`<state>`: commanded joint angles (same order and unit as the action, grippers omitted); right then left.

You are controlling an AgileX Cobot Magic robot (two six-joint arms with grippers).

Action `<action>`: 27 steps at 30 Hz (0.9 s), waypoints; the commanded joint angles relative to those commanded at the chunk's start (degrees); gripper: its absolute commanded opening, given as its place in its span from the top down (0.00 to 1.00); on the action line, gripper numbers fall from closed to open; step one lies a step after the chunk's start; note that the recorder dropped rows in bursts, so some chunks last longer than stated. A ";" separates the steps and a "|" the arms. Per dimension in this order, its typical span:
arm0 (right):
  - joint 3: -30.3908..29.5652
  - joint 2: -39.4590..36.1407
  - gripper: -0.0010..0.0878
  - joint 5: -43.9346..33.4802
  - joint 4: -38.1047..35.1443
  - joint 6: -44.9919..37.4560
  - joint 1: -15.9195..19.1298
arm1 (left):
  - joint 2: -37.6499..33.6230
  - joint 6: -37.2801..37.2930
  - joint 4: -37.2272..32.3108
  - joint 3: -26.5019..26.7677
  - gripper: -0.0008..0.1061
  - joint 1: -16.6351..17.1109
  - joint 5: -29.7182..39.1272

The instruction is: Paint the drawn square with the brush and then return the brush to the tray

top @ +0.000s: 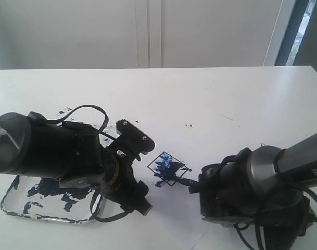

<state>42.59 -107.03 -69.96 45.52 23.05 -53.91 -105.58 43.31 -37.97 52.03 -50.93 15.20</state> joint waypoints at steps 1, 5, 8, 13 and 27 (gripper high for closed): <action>0.00 0.00 0.99 0.00 0.33 0.00 0.33 | 0.00 0.00 0.00 0.00 0.26 0.00 0.00; 0.00 0.00 0.99 0.00 1.67 0.00 0.82 | 0.00 0.00 0.00 0.00 0.26 0.00 0.00; 0.00 0.00 0.99 0.00 2.15 0.00 1.21 | 0.00 0.00 0.30 0.00 0.26 0.00 0.00; 0.00 0.00 0.99 0.00 1.75 -0.99 1.47 | 0.00 0.00 0.26 0.00 0.26 0.00 0.59; 0.00 0.20 0.99 0.00 -0.86 -2.02 -3.63 | 0.00 0.00 0.66 0.00 0.26 0.00 0.92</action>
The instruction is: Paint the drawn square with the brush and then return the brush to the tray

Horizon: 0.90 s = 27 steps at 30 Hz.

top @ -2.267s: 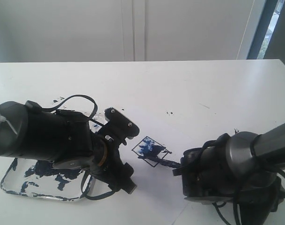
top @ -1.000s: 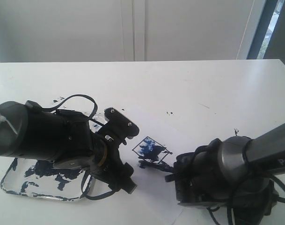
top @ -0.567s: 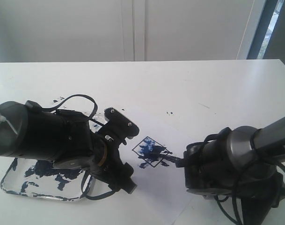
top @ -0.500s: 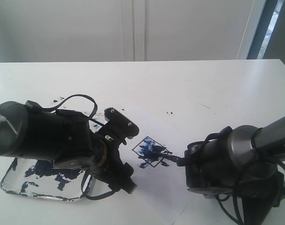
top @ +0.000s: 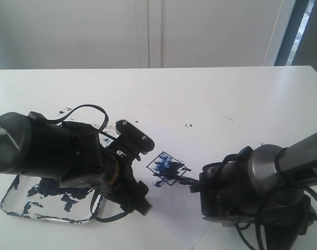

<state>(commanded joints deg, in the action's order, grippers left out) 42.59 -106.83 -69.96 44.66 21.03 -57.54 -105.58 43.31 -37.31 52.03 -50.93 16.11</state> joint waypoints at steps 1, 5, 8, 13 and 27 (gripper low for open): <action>0.00 0.00 0.99 0.00 0.00 0.00 -0.14 | 0.00 0.00 0.12 0.00 0.26 0.00 0.00; 0.00 0.00 0.99 0.00 0.40 0.00 -0.13 | 0.00 -0.10 0.85 0.00 0.26 0.00 0.00; 0.00 0.00 0.99 0.00 2.62 0.64 -0.03 | 0.00 -0.10 0.86 0.00 0.26 0.00 0.12; 0.00 0.00 0.99 0.00 3.63 0.64 2.50 | 0.00 -0.22 0.97 0.00 0.26 0.00 0.22; 0.00 0.00 0.99 0.00 6.22 1.30 7.60 | 0.00 -0.74 1.71 0.00 0.26 0.00 0.11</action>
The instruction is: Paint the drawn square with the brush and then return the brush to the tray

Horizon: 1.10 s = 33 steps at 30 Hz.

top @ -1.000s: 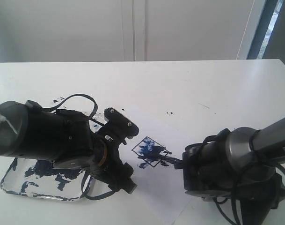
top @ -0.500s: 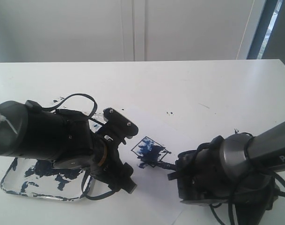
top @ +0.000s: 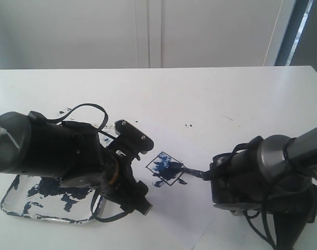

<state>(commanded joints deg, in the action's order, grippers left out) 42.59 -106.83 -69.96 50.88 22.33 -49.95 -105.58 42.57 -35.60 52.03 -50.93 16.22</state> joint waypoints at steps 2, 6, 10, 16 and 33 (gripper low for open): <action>0.00 0.00 0.99 0.00 -0.11 0.00 0.00 | 0.00 -0.13 -0.02 0.00 0.26 0.00 0.00; 0.00 0.00 0.99 0.00 -2.35 0.00 -0.42 | 0.00 -0.43 -0.02 0.00 0.26 0.00 0.00; 0.00 0.00 0.99 0.00 -4.54 -0.11 -2.19 | 0.00 -0.42 -0.02 0.00 0.26 0.00 -0.11; 0.00 0.00 0.99 0.00 -5.41 -0.11 -6.47 | 0.00 -0.58 0.88 0.00 0.26 0.00 -0.11; 2.65 0.00 0.99 0.00 5.77 2.46 -5.07 | 0.00 -1.06 1.86 0.00 0.26 0.00 -0.21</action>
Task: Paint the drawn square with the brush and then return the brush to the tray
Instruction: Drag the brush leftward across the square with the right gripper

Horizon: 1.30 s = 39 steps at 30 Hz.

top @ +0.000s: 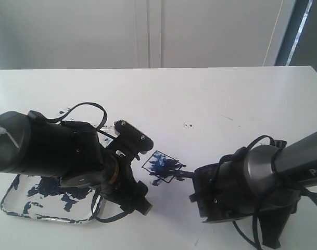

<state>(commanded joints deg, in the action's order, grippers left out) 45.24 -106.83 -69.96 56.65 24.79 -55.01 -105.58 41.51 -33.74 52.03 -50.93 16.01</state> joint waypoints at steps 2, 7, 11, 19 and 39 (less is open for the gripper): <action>0.77 0.00 0.99 0.00 0.13 0.00 0.25 | 0.00 -0.22 0.00 0.00 0.26 0.00 0.00; 1.90 -0.10 0.99 0.00 0.65 -0.51 0.25 | 0.00 -0.44 0.00 0.00 0.26 0.00 -0.12; 2.39 -0.34 0.99 0.00 1.01 -0.64 0.25 | 0.00 -0.44 0.35 0.00 0.26 0.00 -0.12; 2.72 -4.37 0.99 0.00 1.22 -1.78 0.25 | 0.00 -0.44 0.35 0.00 0.26 0.00 -0.12; 4.33 -4.75 0.99 0.00 4.52 -1.67 4.50 | 0.00 -0.44 0.72 0.00 0.26 0.00 -0.12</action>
<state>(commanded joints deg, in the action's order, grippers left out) 49.57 -111.58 -69.96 61.16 23.13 -50.51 -105.58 41.07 -33.01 52.03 -50.93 15.89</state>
